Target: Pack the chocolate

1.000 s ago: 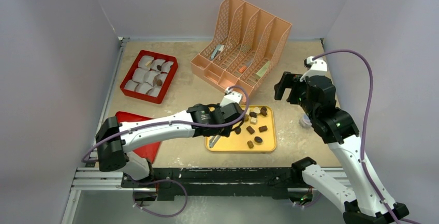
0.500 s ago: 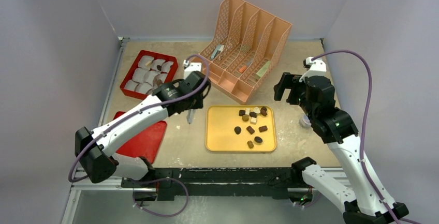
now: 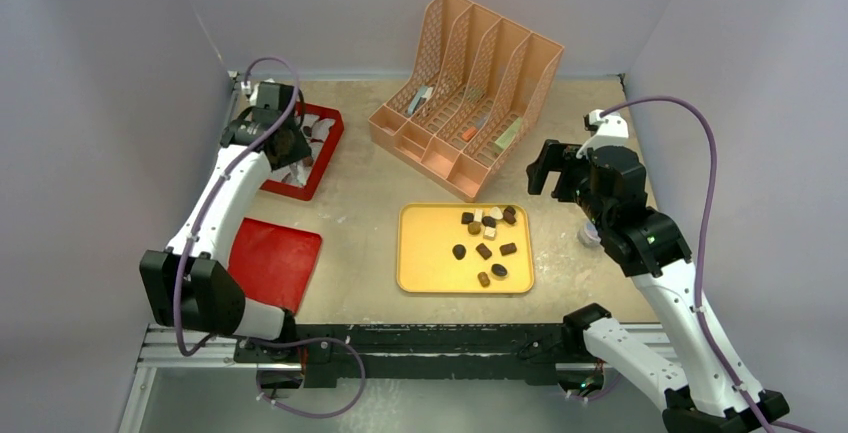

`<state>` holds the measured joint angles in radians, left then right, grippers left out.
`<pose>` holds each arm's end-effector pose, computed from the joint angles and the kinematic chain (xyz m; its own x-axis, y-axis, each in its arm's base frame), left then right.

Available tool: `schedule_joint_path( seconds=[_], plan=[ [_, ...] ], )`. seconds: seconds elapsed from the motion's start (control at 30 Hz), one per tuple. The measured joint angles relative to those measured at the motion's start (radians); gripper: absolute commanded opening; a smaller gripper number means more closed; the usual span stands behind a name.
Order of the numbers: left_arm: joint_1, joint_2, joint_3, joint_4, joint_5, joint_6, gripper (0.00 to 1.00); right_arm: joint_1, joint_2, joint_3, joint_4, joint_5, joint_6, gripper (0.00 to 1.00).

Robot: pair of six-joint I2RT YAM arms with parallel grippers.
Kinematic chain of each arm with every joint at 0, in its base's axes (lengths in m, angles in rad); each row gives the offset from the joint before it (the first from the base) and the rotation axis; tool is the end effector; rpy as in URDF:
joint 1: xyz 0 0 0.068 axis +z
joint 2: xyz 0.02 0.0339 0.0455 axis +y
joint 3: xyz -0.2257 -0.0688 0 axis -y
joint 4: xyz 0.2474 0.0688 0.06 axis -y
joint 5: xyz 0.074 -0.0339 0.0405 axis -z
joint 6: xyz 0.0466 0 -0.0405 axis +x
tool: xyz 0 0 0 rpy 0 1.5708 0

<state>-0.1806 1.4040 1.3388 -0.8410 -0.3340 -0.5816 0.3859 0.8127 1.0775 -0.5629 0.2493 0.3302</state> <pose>0.3039 -0.0400 0.2869 -0.6310 -0.4124 -0.6571 -0.4498 0.8846 -0.1232 0.1913 0.0653 0.3651 -0.3048 0.2153 -0.9278 -0.0501 0.9691 0.2414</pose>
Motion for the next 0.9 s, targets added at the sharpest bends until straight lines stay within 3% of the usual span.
schedule_joint_path(
  seconds=[0.27,0.9],
  plan=[
    [0.156,0.106,0.008,0.042,0.07,0.018,0.27,0.0,-0.002,-0.001,0.001,-0.006,-0.001,0.97],
    [0.167,0.218,-0.004,0.13,0.118,0.018,0.33,0.0,-0.002,-0.003,0.002,-0.007,-0.003,0.97]
  ],
)
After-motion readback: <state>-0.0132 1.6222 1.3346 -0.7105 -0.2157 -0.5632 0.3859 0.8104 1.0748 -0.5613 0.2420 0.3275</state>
